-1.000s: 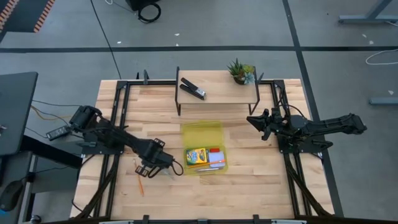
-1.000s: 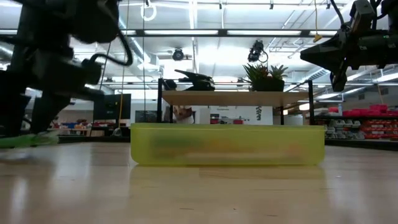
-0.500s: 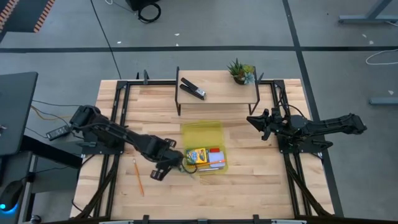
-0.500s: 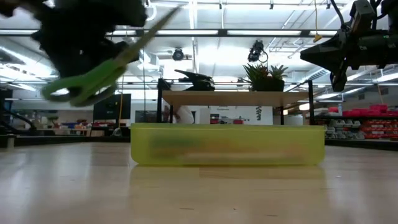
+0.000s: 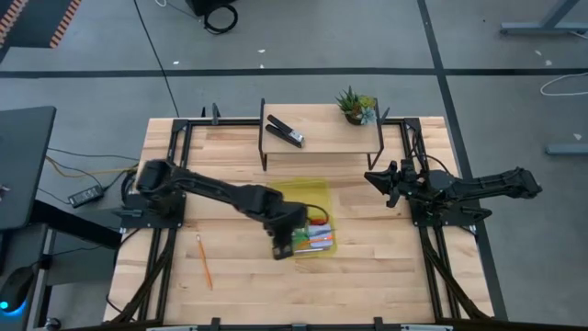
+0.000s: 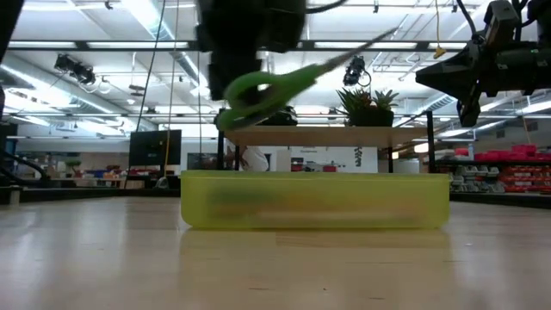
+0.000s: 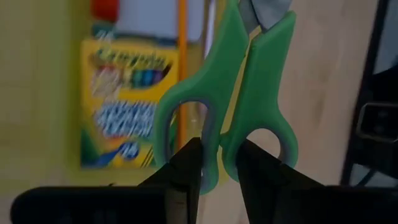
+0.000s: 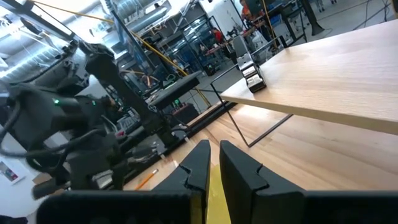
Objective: Pack school essentials
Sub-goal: Put the green scissors into the yellow supply box
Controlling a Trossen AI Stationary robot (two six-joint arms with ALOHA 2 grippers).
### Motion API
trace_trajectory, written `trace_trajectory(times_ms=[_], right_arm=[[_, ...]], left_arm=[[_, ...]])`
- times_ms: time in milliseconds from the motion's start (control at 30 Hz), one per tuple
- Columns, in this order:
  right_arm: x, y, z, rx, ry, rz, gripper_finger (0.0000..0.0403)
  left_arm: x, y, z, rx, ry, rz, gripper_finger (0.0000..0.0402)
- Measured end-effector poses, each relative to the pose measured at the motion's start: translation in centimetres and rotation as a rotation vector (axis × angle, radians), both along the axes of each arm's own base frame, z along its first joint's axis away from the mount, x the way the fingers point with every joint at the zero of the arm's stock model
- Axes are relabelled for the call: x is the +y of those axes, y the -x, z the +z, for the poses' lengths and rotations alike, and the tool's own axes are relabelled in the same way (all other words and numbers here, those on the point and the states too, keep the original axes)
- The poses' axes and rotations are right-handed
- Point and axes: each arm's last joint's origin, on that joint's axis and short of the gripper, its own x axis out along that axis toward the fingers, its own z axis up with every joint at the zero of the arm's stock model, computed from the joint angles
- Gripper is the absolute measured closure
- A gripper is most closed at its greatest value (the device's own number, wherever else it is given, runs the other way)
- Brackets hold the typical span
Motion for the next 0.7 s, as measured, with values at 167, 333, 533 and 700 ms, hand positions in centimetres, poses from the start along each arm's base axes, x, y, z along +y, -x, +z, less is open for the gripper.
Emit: trace_trajectory(times_ms=[167, 333, 533, 700], right_arm=[[0.0, 0.0, 0.0, -0.001, 0.0, 0.0, 0.0361], [0.0, 0.0, 0.0, -0.001, 0.0, 0.0, 0.0361], [0.0, 0.0, 0.0, -0.001, 0.0, 0.0, 0.0361], [0.0, 0.0, 0.0, -0.001, 0.0, 0.0, 0.0361]], left_arm=[[-0.2, -3.0, -0.5, 0.093, 0.002, -0.02, 0.0313], [0.0, -3.7, -2.2, 0.239, 0.014, -0.048, 0.0304], [0.0, -4.0, -4.0, 0.295, 0.009, -0.044, 0.0307], [0.2, -4.1, -4.1, 0.3, -0.004, -0.012, 0.0303]])
